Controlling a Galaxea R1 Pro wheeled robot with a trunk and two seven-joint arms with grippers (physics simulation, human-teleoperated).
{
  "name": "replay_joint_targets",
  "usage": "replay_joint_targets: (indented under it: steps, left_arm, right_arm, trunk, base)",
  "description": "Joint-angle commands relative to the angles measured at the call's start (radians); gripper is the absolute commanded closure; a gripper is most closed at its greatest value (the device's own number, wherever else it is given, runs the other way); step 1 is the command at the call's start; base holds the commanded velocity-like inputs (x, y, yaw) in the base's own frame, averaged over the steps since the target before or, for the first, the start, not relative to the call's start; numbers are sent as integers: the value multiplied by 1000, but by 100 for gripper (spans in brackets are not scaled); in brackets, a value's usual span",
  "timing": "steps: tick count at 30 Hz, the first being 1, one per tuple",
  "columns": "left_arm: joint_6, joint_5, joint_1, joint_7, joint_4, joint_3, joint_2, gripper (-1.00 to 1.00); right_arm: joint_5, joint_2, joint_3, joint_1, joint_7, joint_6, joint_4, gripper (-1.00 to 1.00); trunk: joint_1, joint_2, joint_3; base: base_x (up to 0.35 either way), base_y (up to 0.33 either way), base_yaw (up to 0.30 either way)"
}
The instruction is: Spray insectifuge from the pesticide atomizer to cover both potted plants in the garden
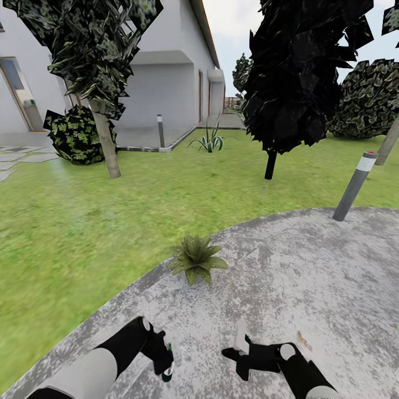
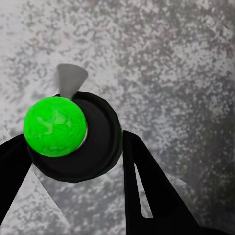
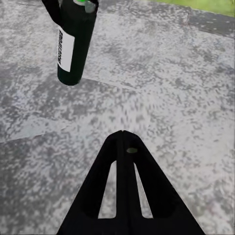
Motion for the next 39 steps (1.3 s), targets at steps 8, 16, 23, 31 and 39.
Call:
replay_joint_targets:
  steps: [8,16,23,31,39]
  left_arm:
    - [-136,-2,2,-3,53,-13,-9,100]
    - [-198,0,2,-2,55,-16,-31,100]
    - [-223,7,2,-6,56,-17,-43,100]
    - [-224,7,4,-7,67,-17,-68,100]
    - [-295,9,4,-7,72,-17,-70,100]
  right_arm:
    - [5,84,28,-4,11,-2,-27,100]
    - [5,95,28,-4,11,-1,-26,100]
    - [5,95,28,-4,10,-2,-26,100]
    - [6,95,28,-4,9,-2,-26,100]
    - [6,95,28,-4,8,-2,-26,100]
  trunk:
    - [0,0,-1]
    - [0,0,-1]
    - [0,0,-1]
    - [0,0,-1]
    - [0,0,-1]
  base:
    - [0,0,0]
    - [0,0,0]
    - [0,0,0]
    - [0,0,0]
    - [0,0,0]
